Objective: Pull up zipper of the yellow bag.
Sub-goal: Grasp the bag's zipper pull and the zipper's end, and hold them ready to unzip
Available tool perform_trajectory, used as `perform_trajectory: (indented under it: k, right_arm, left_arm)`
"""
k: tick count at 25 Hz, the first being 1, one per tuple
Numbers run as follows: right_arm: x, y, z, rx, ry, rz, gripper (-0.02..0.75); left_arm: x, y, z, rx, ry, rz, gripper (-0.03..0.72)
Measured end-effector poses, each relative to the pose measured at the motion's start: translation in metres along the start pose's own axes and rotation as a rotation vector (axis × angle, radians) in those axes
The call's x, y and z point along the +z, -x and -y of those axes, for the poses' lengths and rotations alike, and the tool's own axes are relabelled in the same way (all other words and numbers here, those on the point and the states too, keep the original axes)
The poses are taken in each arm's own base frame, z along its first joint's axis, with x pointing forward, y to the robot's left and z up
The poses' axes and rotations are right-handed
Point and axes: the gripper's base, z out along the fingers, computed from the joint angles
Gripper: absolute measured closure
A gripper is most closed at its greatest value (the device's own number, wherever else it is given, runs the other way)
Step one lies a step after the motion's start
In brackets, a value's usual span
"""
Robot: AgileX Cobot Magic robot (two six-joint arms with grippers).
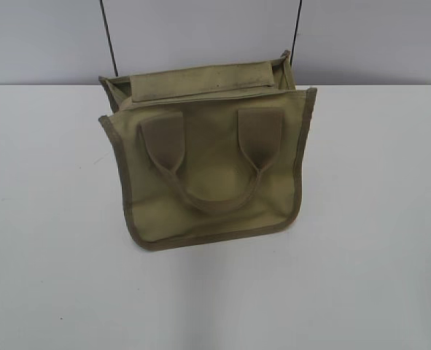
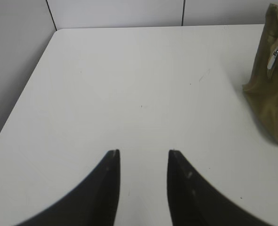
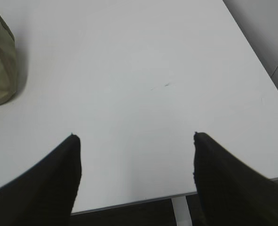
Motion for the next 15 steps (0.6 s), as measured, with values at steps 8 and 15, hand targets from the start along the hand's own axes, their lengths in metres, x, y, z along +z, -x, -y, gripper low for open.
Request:
perform_trajectory:
  k: [8,15]
  right_arm:
    - [0.0,0.0,0.0,0.0,0.0,0.0,0.194]
    - [0.0,0.0,0.0,0.0,0.0,0.0,0.194]
  left_arm:
    - [0.0,0.0,0.0,0.0,0.0,0.0,0.432]
    - [-0.0003,0.0007,0.0,0.0,0.0,0.007,0.444]
